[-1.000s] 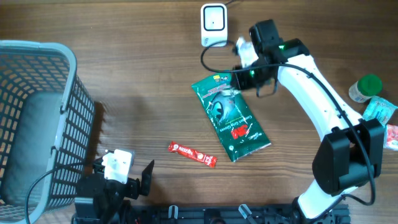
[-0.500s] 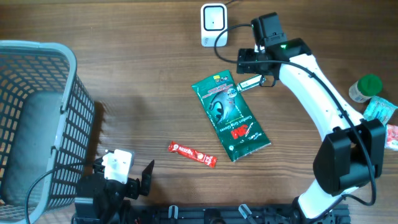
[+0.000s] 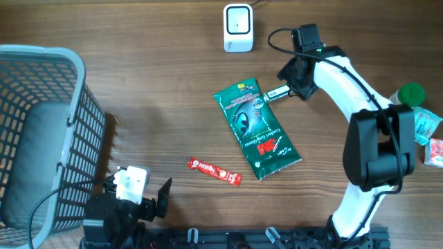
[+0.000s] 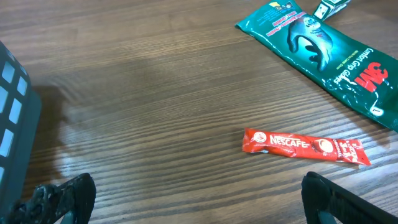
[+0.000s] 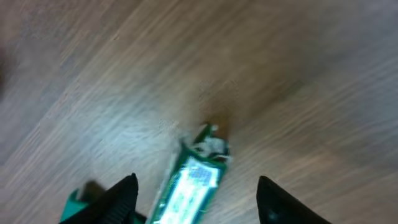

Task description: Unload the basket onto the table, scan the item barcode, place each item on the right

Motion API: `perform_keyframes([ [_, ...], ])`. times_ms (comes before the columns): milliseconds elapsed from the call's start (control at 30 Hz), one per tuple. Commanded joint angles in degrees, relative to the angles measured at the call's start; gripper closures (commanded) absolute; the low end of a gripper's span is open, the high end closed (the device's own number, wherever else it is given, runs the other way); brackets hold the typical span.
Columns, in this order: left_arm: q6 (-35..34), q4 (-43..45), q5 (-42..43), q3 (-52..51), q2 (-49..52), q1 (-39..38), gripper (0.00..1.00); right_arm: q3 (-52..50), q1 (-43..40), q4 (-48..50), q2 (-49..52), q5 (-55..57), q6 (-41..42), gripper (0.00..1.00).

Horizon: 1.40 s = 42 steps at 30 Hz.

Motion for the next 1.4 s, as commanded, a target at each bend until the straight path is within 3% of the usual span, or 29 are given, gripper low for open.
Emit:
perform_keyframes([
  [0,-0.31,0.24,0.50,-0.07,-0.31,0.20,0.00,-0.04,-0.02,0.17,0.24,-2.08,-0.57,0.34],
  [200,-0.31,0.22,0.50,-0.07,-0.31,0.20,0.00,-0.07,-0.02,-1.25,2.78,-2.99,0.07,0.32],
  [300,-0.31,0.22,0.50,-0.07,-0.31,0.20,0.00,-0.04,-0.42,0.61,5.42,-0.68,2.38,0.37],
  [400,-0.31,0.22,0.50,-0.07,-0.31,0.20,0.00,-0.04,-1.07,0.85,5.57,-0.33,3.50,0.51],
  [433,-0.31,0.22,0.50,-0.07,-0.31,0.20,0.00,-0.04,-1.25,0.57,5.57,-0.31,3.45,0.61],
  [467,-0.31,0.22,0.50,-0.07,-0.31,0.20,0.00,-0.04,-1.25,0.35,5.57,-0.33,3.41,0.65],
  [833,-0.31,0.22,0.50,-0.07,-0.31,0.20,0.00,3.52,-1.25,-1.40,-1.42,-6.32,-0.17,0.95],
  [967,-0.31,0.24,0.50,-0.07,-0.31,0.20,0.00,3.50,-0.98,-3.98,-7.43,-8.92,0.74,0.94],
  [1100,-0.31,0.22,0.50,-0.07,-0.31,0.20,0.00,1.62,1.38,-5.44,-7.69,-12.96,12.94,0.90],
  [1167,-0.31,0.24,0.50,-0.07,-0.31,0.20,0.00,-0.61,4.15,-2.89,-7.67,-12.55,18.40,0.90],
  [1267,-0.31,0.24,0.50,-0.07,-0.31,0.20,0.00,-2.29,10.45,4.61,-7.67,-8.35,19.87,0.92],
  [1367,-0.31,0.22,0.50,-0.07,-0.31,0.20,0.00,-3.69,16.50,10.27,-7.65,1.97,25.03,0.74],
])
